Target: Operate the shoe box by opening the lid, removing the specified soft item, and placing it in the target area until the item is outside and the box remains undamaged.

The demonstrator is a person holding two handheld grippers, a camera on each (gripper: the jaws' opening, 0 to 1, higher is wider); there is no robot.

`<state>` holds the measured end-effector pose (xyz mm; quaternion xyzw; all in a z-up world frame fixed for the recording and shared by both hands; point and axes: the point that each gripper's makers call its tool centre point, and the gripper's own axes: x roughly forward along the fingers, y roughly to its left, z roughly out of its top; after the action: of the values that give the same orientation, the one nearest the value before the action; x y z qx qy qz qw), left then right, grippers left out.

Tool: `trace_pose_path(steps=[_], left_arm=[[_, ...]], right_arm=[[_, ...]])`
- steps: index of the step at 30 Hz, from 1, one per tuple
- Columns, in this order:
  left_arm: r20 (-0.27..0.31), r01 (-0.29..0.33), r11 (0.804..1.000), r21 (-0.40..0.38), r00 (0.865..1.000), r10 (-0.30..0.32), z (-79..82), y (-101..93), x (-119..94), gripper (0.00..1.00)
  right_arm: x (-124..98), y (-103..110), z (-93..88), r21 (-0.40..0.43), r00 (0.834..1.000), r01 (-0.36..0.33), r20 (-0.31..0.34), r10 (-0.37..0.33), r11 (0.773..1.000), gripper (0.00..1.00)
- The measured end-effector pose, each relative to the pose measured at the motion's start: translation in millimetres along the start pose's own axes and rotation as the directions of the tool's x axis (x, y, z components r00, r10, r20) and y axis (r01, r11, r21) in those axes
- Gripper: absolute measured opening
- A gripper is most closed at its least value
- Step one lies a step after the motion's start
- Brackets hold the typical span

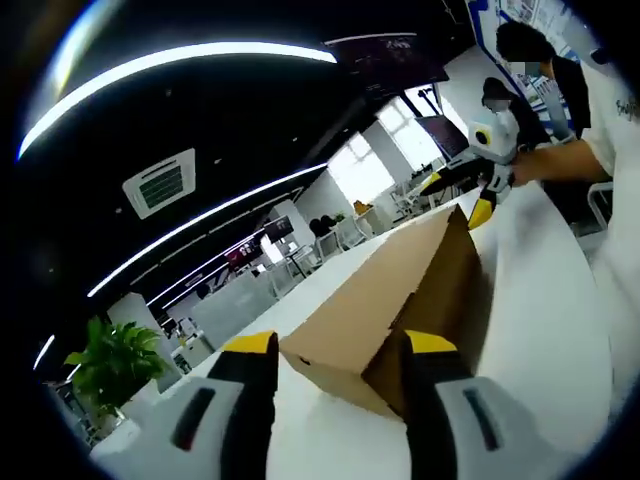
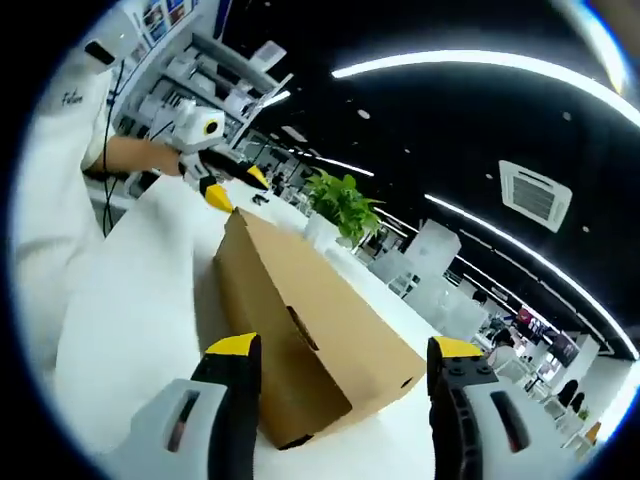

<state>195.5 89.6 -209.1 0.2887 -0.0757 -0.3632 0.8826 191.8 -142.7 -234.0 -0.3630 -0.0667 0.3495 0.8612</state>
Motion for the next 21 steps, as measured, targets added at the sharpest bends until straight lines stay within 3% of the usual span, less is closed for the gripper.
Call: trace_pose_path(steps=[3, 5, 8, 11, 14, 16, 21], left_arm=[[-0.013, -0.013, 0.999, 0.053, 1.000, 0.013, 4.4, 3.2, -3, 0.52], [-0.031, 0.031, 0.997, 0.075, 0.999, -0.028, 4.2, -2.7, -4, 0.55], [-0.061, 0.053, 0.990, 0.127, 0.997, -0.046, -0.4, -5.7, -3, 0.62], [-0.063, 0.011, 0.973, 0.230, 0.998, 0.004, -2.8, -1.6, -5, 0.68], [-0.045, 0.007, 0.962, 0.272, 0.999, 0.006, -2.4, -1.9, -10, 0.61], [-0.070, 0.013, 0.952, 0.304, 0.997, 0.009, -5.9, -2.9, -10, 0.49], [-0.081, 0.006, 0.918, 0.396, 0.996, 0.028, -4.7, -9.1, -9, 0.46]], right_arm=[[-1, 4, 8.6, -0.091, 1.000, -0.001, 0.021, 0.003, 0.996, 0.67], [-1, 8, 11.7, -0.095, 0.999, -0.024, 0.021, 0.026, 0.995, 0.67], [-1, 11, 10.6, -0.205, 0.999, -0.033, -0.016, 0.030, 0.978, 0.68], [0, 15, 7.4, -0.252, 0.999, -0.043, -0.035, 0.035, 0.967, 0.68], [-1, 20, 1.5, -0.290, 0.997, -0.065, -0.063, 0.049, 0.955, 0.62], [-1, 21, -1.4, -0.315, 0.996, -0.074, -0.068, 0.055, 0.946, 0.62], [-8, 20, 3.6, -0.304, 0.998, -0.061, -0.044, 0.050, 0.951, 0.56]])
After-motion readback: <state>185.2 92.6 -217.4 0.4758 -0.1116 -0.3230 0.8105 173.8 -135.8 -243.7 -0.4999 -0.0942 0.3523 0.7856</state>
